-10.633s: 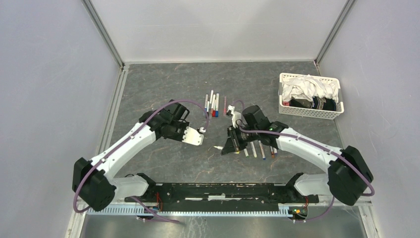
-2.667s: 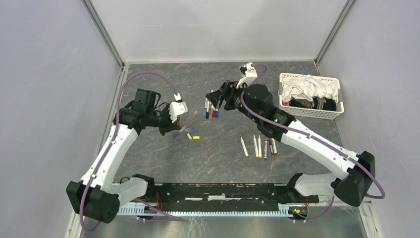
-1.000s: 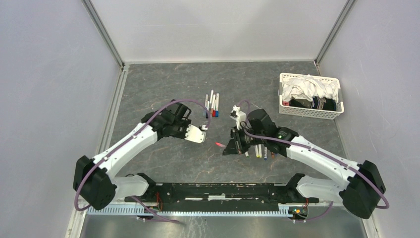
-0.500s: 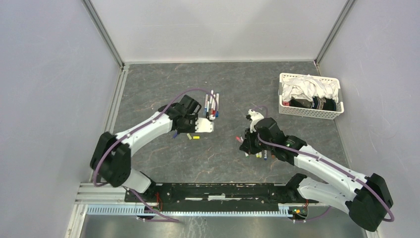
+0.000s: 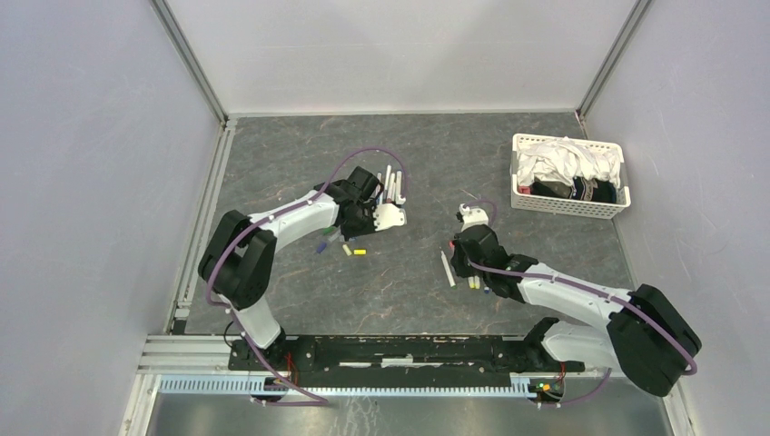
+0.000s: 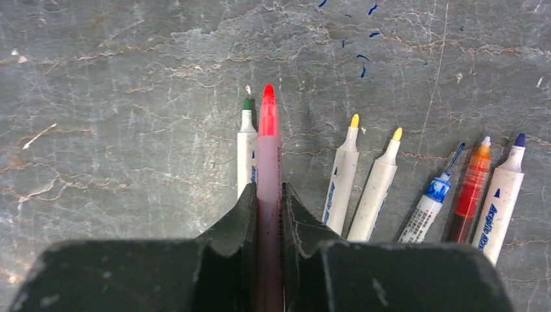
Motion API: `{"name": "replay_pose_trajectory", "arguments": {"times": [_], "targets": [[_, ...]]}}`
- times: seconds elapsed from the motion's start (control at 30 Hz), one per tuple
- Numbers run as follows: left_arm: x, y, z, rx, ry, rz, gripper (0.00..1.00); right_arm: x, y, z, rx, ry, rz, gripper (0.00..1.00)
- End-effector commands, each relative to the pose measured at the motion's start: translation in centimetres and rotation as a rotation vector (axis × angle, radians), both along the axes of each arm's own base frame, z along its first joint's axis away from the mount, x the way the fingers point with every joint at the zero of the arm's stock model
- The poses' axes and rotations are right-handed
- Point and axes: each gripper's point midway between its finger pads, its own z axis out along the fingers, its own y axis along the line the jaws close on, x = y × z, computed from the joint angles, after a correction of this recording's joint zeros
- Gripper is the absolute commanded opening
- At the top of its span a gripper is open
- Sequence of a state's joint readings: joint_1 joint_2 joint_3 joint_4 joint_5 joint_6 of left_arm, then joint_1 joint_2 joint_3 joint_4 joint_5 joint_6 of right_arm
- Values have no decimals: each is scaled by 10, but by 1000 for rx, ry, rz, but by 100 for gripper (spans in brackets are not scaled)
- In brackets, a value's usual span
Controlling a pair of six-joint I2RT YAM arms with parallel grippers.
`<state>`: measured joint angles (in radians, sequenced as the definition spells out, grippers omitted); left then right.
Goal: Open the pen caps
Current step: Place the pen at the center of the board.
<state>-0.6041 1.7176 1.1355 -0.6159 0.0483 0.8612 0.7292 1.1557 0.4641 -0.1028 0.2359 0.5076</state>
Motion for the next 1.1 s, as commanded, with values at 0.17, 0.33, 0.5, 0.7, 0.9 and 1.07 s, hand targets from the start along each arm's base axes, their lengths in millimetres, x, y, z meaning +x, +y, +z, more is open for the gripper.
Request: {"name": "replay_pose_trajectory", "arguments": {"times": [0.17,0.33,0.5,0.7,0.9,1.07], "targets": [[10,-22,1,-68,38,24,18,13,-6,-16,-18,-40,-70,29],[5,-21,0,-72,57,29,29,14,-8,-11,-25,-47,-77,39],[2,-22,11,-87,60,35,32,14,-10,0,-17,-61,-89,38],[6,-24,54,-140,9,52,34,31,-3,41,-2,-134,-90,40],[23,-13,153,-285,-188,141,39,79,30,94,-38,-199,-63,57],[37,31,220,-458,-380,364,100,129,72,95,-85,-172,-29,56]]}}
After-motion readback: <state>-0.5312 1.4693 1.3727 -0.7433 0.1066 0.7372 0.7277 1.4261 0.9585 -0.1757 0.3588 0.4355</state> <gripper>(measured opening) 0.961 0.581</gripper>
